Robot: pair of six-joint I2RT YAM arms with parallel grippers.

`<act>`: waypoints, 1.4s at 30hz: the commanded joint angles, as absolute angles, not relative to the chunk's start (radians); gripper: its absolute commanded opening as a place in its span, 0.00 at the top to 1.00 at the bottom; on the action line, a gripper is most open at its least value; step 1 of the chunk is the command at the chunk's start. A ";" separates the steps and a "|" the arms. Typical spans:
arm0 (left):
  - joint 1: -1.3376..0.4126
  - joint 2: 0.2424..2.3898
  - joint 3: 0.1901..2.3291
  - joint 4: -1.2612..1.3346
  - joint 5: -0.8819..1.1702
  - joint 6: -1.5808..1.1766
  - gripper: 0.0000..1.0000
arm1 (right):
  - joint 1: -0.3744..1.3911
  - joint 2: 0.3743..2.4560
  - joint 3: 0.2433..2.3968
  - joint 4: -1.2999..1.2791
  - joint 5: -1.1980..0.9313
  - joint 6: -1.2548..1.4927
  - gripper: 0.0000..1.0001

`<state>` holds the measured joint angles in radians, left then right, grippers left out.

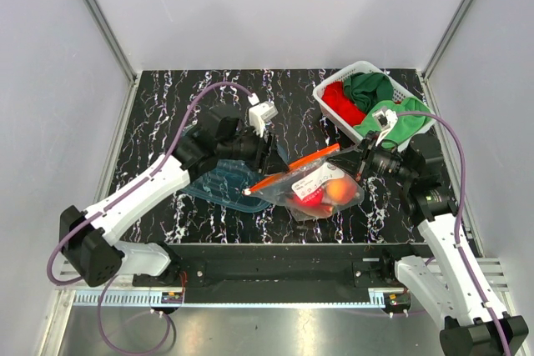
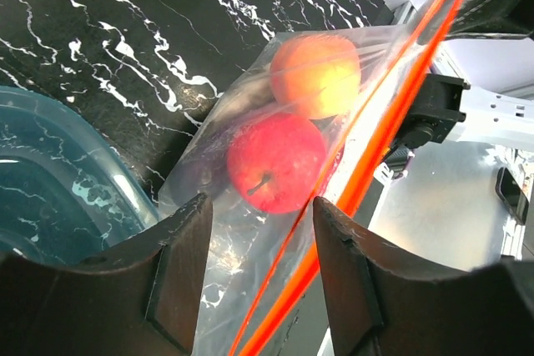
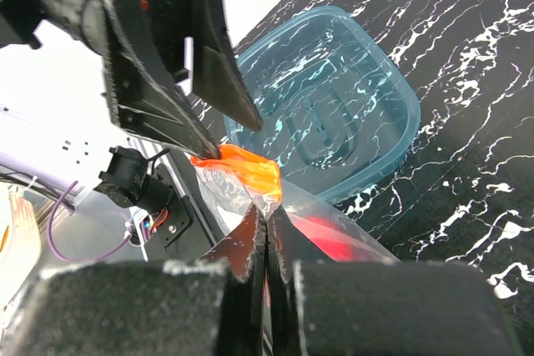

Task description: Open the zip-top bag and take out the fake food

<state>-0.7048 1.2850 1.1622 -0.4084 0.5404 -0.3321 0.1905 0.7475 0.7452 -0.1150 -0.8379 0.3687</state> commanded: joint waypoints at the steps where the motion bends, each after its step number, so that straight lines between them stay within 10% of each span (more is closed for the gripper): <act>1: -0.701 1.325 1.160 -0.347 0.639 -0.330 0.44 | 0.189 0.739 0.747 -0.028 -0.877 0.388 1.00; 6: -0.716 1.354 1.147 -0.295 0.730 -0.362 0.50 | 0.187 0.745 0.755 -0.052 -0.833 0.425 1.00; 11: -0.738 1.359 1.115 -0.180 0.791 -0.463 1.00 | 0.189 0.813 0.820 -0.171 -0.775 0.474 0.95; 13: -0.755 1.361 1.112 -0.115 0.775 -0.532 1.00 | 0.189 0.886 0.895 -0.309 -0.735 0.474 0.92; 18: -0.830 1.373 1.109 -0.040 0.631 -0.696 1.00 | 0.189 1.089 1.081 -0.657 -0.517 0.489 0.44; 25: -0.928 1.336 1.068 -0.005 0.247 -0.853 1.00 | 0.189 1.078 1.215 -0.919 -0.166 0.514 0.03; 42: -0.979 1.413 1.088 0.081 0.178 -0.897 1.00 | 0.241 0.979 1.184 -0.891 -0.411 0.583 0.00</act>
<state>-0.9634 1.3937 1.0397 0.0063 0.2119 -0.8913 0.2180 0.9668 1.1904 -0.9325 -0.3573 0.5652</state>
